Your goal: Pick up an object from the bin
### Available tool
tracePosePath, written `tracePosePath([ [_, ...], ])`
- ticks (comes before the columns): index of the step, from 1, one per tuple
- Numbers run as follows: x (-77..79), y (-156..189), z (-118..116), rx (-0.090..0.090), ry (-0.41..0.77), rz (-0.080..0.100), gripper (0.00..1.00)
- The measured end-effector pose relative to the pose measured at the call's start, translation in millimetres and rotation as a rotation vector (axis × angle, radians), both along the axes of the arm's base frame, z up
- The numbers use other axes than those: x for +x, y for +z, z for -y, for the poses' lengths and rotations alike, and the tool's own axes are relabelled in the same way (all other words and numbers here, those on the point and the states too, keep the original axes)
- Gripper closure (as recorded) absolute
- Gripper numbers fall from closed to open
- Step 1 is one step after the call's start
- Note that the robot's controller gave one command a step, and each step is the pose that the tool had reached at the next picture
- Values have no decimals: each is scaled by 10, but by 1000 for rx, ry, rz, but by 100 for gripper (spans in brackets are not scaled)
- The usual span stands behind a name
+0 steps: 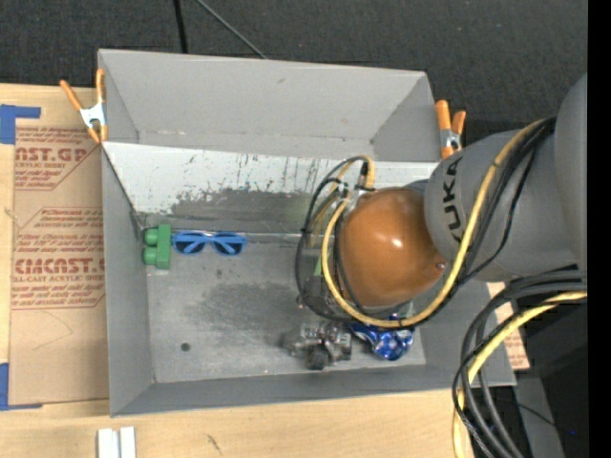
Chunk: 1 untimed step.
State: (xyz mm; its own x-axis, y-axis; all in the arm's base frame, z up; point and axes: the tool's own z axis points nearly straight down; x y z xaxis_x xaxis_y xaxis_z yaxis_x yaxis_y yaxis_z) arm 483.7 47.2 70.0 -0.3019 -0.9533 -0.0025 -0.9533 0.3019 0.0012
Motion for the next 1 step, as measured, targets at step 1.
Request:
tracePosePath([
  [1, 196, 623, -147, 0, 8, 7, 100],
])
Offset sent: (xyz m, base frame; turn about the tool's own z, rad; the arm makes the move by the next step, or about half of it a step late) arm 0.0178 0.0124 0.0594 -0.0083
